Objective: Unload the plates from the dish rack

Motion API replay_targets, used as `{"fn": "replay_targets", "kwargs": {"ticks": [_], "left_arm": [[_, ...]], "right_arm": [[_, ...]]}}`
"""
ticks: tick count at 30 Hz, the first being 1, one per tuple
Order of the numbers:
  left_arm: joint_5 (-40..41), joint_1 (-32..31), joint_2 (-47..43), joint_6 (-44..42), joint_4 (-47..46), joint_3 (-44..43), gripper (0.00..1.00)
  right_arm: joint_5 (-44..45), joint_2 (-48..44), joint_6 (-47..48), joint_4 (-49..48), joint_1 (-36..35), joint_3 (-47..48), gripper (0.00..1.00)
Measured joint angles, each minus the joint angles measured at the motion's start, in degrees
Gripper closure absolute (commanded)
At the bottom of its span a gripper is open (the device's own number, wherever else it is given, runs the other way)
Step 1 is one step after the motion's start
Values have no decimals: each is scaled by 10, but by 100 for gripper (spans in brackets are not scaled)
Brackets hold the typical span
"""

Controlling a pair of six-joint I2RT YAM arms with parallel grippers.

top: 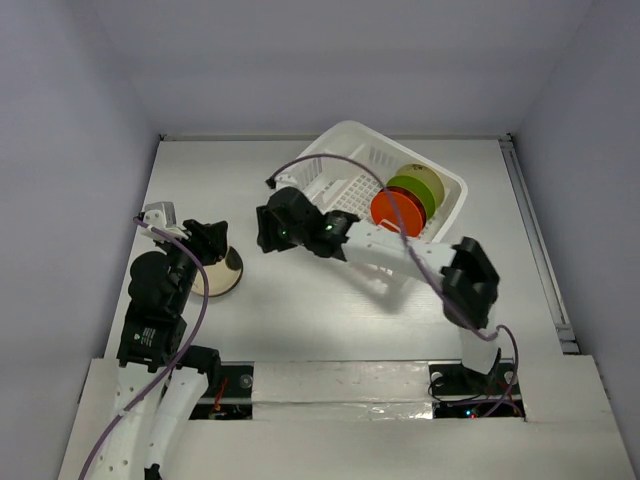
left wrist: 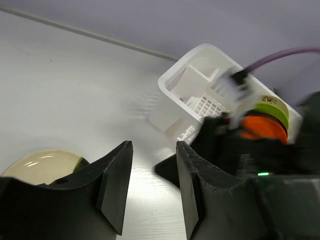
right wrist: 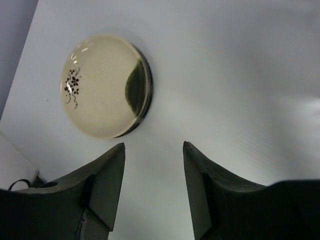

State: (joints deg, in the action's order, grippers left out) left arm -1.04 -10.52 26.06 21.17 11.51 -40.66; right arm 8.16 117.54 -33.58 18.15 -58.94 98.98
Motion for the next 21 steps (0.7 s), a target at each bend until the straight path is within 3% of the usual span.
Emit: {"fn": "replay_targets", "kwargs": {"ticks": [2, 6, 8, 12, 17, 20, 21], "left_arm": [[0, 0, 0, 0, 0, 0, 63], [-1, 0, 0, 0, 0, 0, 63], [-2, 0, -1, 0, 0, 0, 63], [-4, 0, -1, 0, 0, 0, 63], [-4, 0, -1, 0, 0, 0, 63], [-4, 0, -2, 0, 0, 0, 63], [-4, 0, -4, 0, 0, 0, 63]], "right_arm": [[48, -74, 31, 21, 0, -23, 48], [134, -207, 90, 49, 14, -53, 13], [156, -259, 119, 71, 29, -73, 9], [169, -288, 161, 115, 80, -116, 8], [153, -222, 191, 166, 110, -155, 10], [131, -178, 205, 185, 122, -158, 21], [125, -169, 208, 189, 127, -159, 35]]}}
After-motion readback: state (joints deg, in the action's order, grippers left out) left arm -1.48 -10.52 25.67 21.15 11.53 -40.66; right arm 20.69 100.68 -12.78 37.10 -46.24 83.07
